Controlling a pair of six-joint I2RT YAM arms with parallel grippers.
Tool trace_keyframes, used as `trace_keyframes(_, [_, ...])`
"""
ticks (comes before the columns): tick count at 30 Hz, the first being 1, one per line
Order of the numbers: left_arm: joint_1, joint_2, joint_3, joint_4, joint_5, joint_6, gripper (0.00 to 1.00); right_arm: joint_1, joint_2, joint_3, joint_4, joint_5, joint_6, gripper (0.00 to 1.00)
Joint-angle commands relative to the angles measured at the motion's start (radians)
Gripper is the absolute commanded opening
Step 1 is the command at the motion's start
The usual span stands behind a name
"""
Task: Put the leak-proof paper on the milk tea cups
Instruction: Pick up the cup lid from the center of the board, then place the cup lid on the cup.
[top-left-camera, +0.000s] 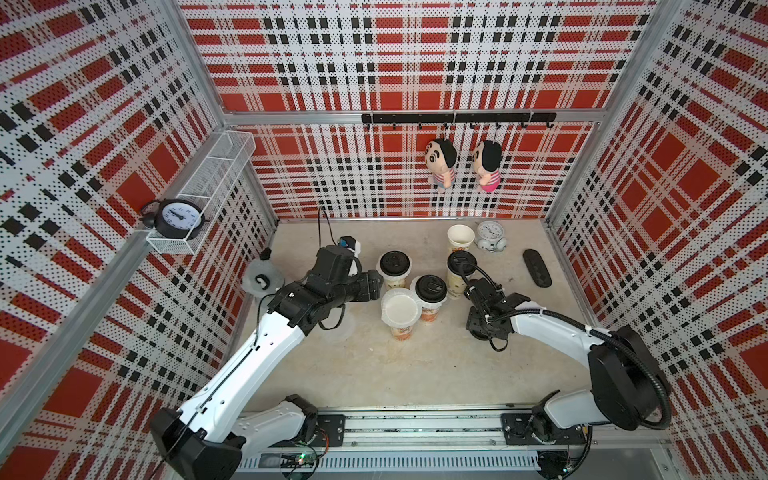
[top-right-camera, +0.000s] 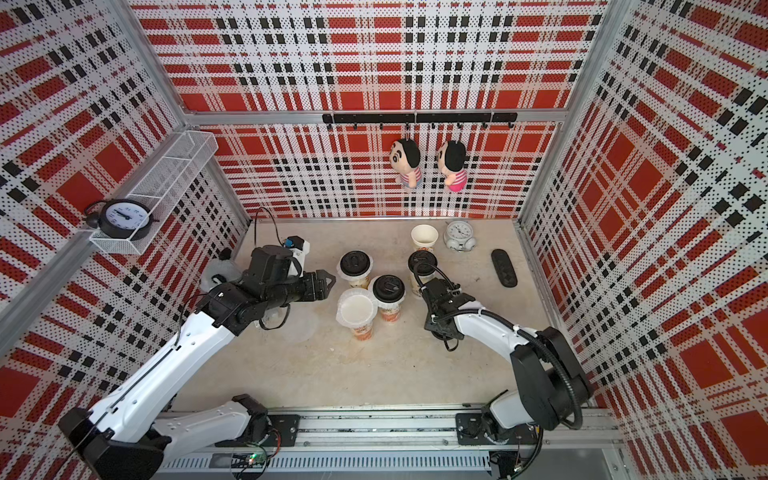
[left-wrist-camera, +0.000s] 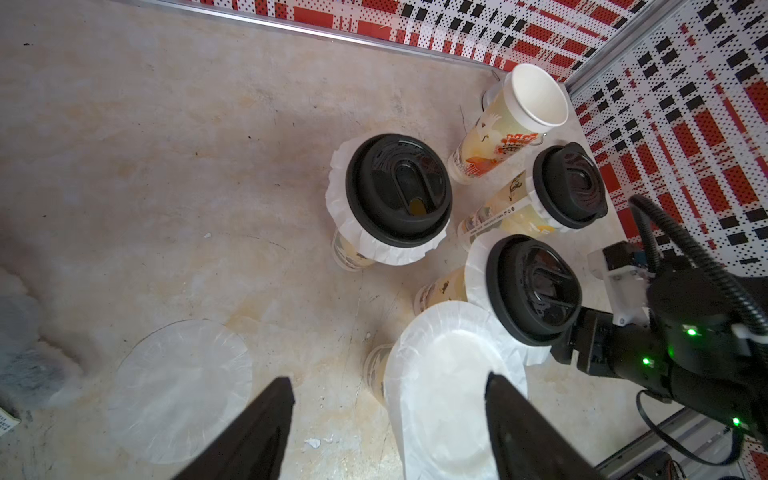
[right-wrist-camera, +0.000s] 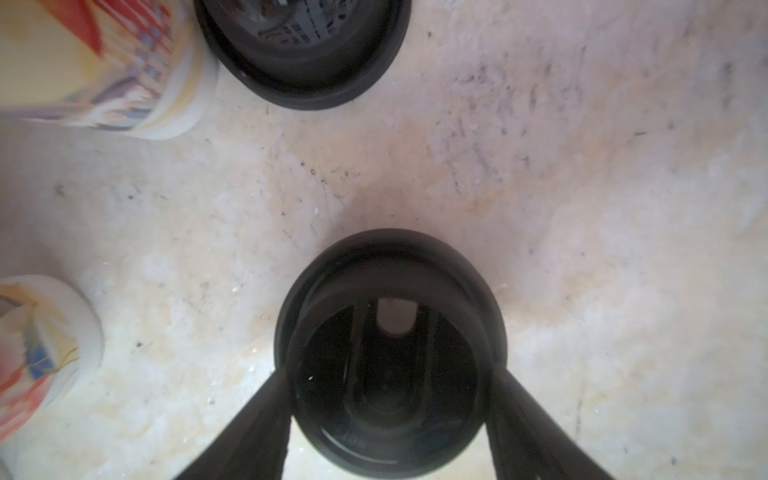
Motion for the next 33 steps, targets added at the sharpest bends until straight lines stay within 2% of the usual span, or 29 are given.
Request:
trace_keyframes(1, [0.017, -0.017, -0.015, 0.011, 0.007, 0.015, 0.76, 0.009, -0.104, -0.002, -0.092, 0.028, -0.01, 0.69])
trace_keyframes(7, [0.027, -0.015, -0.007, 0.01, 0.007, 0.019, 0.76, 0.052, -0.243, 0.09, -0.242, 0.012, -0.079, 0.69])
trace_keyframes(12, [0.04, -0.015, -0.003, 0.005, 0.003, 0.021, 0.76, 0.144, -0.236, 0.283, -0.395, 0.031, -0.145, 0.69])
trace_keyframes(18, [0.081, -0.027, -0.007, -0.015, -0.008, 0.022, 0.76, 0.305, -0.095, 0.584, -0.55, 0.076, -0.221, 0.7])
trace_keyframes(23, [0.135, -0.041, -0.013, -0.03, 0.001, 0.032, 0.76, 0.404, 0.078, 0.795, -0.591, 0.05, -0.303, 0.7])
trace_keyframes(33, [0.178, -0.055, -0.037, -0.037, 0.031, 0.051, 0.76, 0.459, 0.337, 1.021, -0.567, -0.046, -0.435, 0.7])
